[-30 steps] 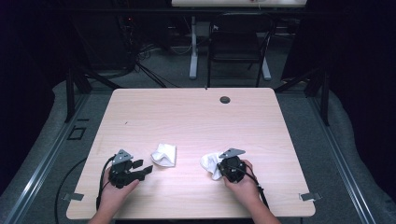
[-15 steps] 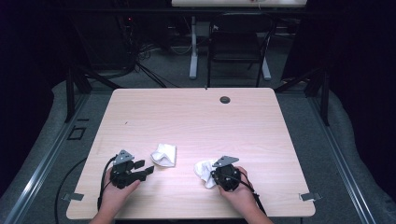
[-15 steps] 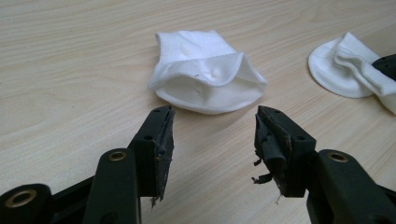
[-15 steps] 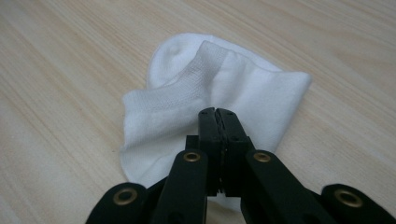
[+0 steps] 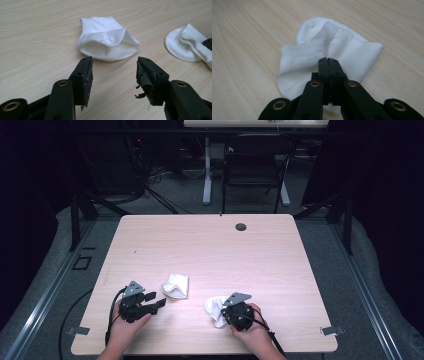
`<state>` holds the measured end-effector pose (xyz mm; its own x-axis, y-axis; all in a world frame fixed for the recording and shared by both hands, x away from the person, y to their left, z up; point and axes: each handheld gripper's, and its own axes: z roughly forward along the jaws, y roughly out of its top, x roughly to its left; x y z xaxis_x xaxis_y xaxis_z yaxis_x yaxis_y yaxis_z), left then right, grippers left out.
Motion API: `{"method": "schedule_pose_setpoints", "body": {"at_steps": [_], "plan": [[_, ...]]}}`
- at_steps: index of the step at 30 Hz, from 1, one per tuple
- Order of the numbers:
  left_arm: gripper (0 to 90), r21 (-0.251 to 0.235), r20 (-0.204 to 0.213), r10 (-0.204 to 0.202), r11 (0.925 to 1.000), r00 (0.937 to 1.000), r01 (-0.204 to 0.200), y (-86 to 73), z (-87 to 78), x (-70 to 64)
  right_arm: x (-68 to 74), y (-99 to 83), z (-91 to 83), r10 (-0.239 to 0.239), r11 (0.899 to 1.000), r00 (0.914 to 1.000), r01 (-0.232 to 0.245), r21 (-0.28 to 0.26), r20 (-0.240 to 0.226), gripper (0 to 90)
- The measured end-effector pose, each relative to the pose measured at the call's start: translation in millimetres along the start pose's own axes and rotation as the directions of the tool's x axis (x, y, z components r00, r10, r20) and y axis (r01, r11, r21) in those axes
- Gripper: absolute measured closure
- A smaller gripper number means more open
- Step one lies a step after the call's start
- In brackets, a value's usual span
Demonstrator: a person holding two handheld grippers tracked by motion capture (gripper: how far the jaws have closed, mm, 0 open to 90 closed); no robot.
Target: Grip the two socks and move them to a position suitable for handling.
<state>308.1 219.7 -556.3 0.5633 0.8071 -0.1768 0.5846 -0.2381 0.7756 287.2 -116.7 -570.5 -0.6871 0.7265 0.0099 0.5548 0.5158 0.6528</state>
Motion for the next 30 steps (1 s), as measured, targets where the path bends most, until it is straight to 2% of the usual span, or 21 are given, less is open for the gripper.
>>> {"method": "schedule_pose_setpoints", "body": {"at_steps": [8,11,15,17,24,30], "plan": [[47.0,0.004,0.006,0.007,1.0000,1.0000,-0.007,2.1,4.6,-3.3,17.7,-1.0,-0.4,-0.038,0.999,0.9979,0.038,0.002,-0.053,90.0],[45.6,0.002,-0.024,0.011,0.9999,0.9997,-0.011,5.6,9.2,-3.3,23.9,-1.5,-0.4,-0.050,0.999,0.9968,0.050,0.000,-0.063,90.0],[44.1,-0.025,-0.030,-0.028,0.9993,0.9992,0.027,15.5,14.2,0.3,30.2,-2.4,-2.3,-0.073,0.997,0.9941,0.074,0.012,-0.080,90.0],[43.6,-0.029,-0.031,-0.030,0.9991,0.9991,0.030,20.1,17.5,1.4,33.4,-3.0,-2.9,-0.083,0.996,0.9923,0.085,0.012,-0.092,90.0],[43.7,0.030,-0.045,-0.008,0.9995,0.9990,0.009,32.2,43.1,0.4,40.1,-3.9,-2.8,-0.095,0.995,0.9885,0.097,0.005,-0.117,90.0],[53.0,0.091,-0.043,0.003,0.9959,0.9991,0.001,32.4,67.6,-2.6,42.9,-5.2,-3.0,-0.100,0.995,0.9853,0.100,-0.001,-0.139,89.5]]}}
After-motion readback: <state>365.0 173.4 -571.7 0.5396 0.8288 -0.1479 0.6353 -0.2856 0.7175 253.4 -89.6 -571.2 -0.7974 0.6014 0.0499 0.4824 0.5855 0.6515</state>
